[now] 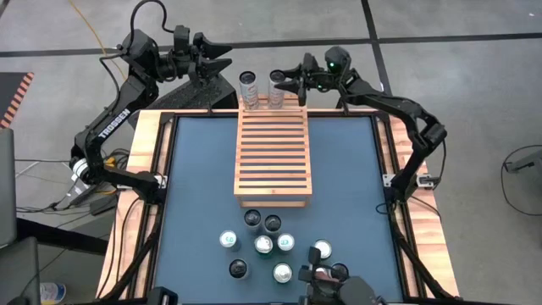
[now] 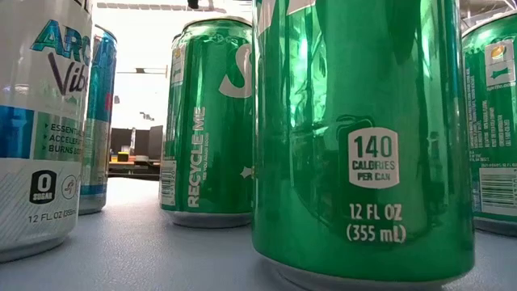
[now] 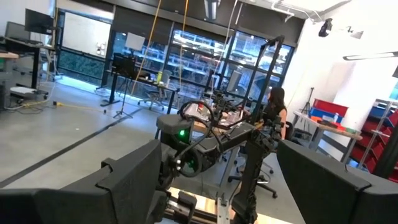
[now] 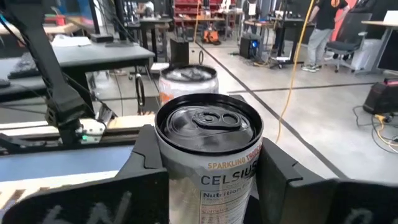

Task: Place canned beverage on shelf
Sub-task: Put the white yellow soda can on the shelf aligned with the other white yellow soda can

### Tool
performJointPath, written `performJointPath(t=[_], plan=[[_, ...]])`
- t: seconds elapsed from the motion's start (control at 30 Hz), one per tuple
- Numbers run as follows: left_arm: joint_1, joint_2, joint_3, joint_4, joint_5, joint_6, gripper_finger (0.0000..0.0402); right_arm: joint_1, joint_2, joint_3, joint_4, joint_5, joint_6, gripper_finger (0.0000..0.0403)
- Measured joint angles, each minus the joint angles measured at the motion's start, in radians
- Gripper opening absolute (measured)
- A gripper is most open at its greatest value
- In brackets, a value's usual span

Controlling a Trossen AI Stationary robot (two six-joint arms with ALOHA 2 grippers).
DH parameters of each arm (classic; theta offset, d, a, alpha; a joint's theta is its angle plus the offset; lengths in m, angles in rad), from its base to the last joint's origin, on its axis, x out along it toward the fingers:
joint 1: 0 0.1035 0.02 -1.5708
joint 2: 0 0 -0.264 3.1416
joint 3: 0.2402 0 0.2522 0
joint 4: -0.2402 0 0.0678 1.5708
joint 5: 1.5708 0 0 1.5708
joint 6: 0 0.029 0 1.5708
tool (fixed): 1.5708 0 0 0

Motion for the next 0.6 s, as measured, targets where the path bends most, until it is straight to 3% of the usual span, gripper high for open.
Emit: performJointPath(t=[0.6], plan=[[0.000,0.000,0.000,0.000,-0.003,0.000,0.0306,0.017,0.000,0.061,-0.100,0.044,-0.069,0.0121]])
